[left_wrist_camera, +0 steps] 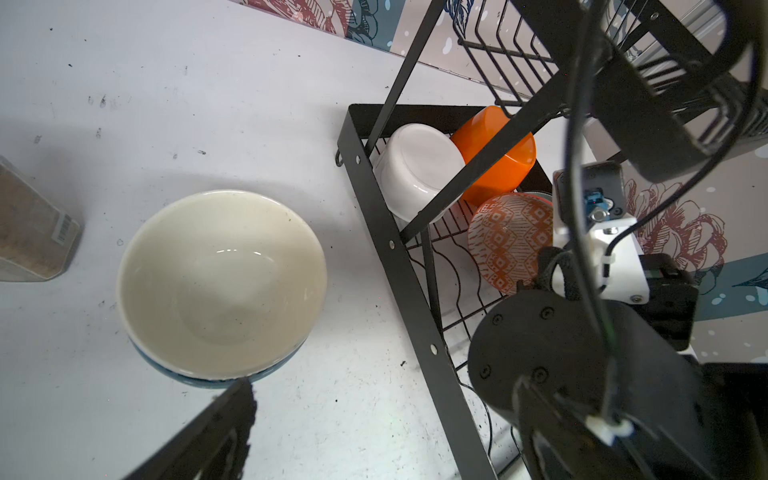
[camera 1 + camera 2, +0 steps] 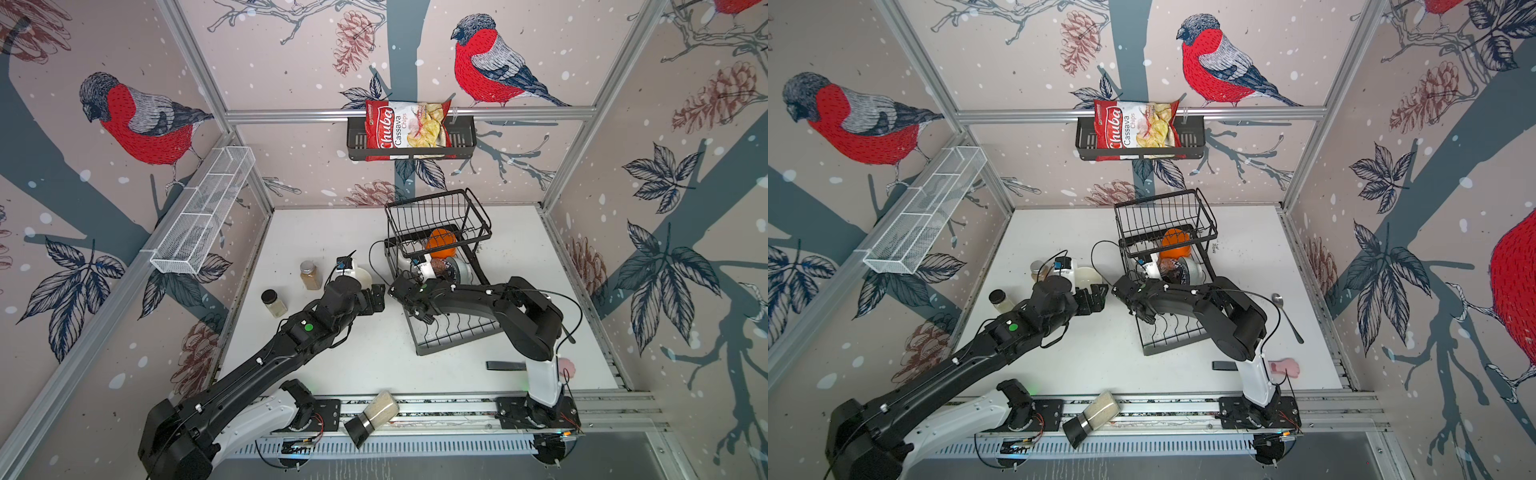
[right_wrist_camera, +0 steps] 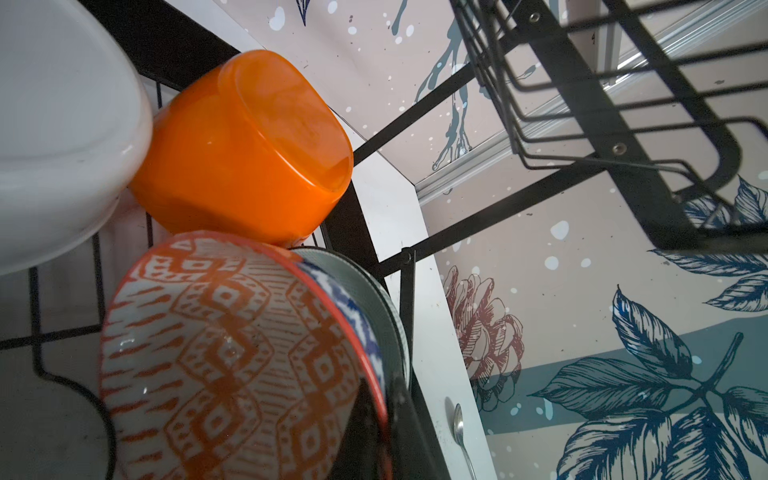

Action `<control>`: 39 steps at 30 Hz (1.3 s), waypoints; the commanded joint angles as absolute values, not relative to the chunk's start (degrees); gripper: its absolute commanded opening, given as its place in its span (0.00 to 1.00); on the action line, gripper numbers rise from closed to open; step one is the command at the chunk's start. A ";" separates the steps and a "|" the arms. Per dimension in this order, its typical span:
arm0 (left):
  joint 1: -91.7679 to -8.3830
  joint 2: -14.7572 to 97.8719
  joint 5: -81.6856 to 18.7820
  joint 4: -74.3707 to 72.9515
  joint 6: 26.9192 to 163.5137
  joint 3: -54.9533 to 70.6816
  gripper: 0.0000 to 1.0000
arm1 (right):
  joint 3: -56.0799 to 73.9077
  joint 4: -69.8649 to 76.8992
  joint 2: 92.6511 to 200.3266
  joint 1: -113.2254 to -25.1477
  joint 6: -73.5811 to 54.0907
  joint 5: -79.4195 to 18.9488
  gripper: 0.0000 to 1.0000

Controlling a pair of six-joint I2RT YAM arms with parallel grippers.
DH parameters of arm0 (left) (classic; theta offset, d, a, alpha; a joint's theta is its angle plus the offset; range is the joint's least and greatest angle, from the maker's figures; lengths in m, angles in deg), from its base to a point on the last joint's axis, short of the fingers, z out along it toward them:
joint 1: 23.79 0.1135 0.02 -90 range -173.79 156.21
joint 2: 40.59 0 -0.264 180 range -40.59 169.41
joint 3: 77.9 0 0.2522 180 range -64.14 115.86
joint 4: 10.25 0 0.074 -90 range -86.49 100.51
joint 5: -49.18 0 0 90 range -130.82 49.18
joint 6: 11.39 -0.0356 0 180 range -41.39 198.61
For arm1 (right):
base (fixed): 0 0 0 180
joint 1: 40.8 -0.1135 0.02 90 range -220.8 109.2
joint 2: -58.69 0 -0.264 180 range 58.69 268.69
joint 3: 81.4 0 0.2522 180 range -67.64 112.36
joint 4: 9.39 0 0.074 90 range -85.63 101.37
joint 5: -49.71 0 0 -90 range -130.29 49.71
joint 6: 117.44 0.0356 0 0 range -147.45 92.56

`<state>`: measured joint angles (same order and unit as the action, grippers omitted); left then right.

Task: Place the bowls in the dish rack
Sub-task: 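Lower the orange-patterned bowl on its side against the teal bowl with the right gripper, then open the right gripper and release the orange-patterned bowl in the rack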

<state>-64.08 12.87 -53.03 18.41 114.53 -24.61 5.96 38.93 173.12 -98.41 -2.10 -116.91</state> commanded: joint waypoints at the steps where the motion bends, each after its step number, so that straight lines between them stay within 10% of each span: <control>1: -63.95 12.60 -54.01 17.59 113.80 -24.87 0.96 | 7.14 39.29 173.80 -99.14 -1.11 -116.04 0.00; 20: -63.65 11.62 -54.01 17.46 114.15 -26.07 0.96 | 9.99 46.46 176.08 -99.61 6.57 -112.32 0.09; 39: -63.56 11.88 -54.09 17.22 114.18 -26.21 0.96 | 9.70 43.75 174.71 -99.63 4.07 -109.73 0.44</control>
<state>-63.71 11.77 -53.34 18.86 114.55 -26.25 9.68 43.83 175.31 -99.63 4.13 -110.07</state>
